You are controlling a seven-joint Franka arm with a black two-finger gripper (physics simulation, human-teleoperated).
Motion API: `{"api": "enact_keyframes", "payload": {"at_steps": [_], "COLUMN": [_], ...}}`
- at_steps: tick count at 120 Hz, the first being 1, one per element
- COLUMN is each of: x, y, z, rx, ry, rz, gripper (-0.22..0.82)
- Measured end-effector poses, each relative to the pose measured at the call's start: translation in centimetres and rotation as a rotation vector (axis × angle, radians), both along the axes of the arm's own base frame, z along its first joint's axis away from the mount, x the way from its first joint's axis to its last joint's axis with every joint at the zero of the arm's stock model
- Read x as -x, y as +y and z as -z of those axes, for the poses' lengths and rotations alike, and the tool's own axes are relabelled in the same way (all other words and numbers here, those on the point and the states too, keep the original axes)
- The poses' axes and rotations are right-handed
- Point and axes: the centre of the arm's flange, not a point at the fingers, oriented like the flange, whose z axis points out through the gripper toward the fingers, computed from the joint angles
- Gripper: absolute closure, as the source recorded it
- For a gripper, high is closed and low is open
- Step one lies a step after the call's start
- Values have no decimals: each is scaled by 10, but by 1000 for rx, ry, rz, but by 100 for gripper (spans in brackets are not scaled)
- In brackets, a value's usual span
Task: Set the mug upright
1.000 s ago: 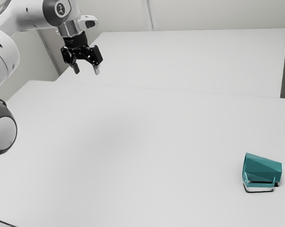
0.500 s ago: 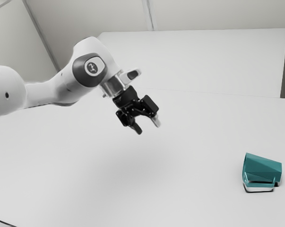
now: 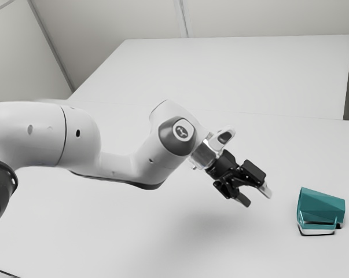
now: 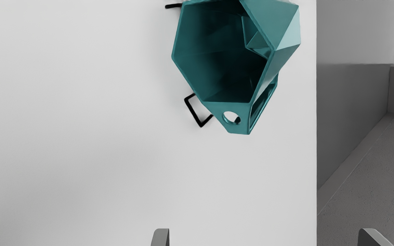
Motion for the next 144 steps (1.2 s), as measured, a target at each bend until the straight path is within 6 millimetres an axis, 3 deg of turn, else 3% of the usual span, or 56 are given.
{"api": "enact_keyframes", "payload": {"at_steps": [36, 87, 144], "x": [-30, -51, -51], "y": [-55, -83, -96], "z": [29, 57, 67], "rx": [23, 60, 140], "ry": [-146, -222, -225], "rz": [72, 104, 84], "gripper": [0, 0, 0]}}
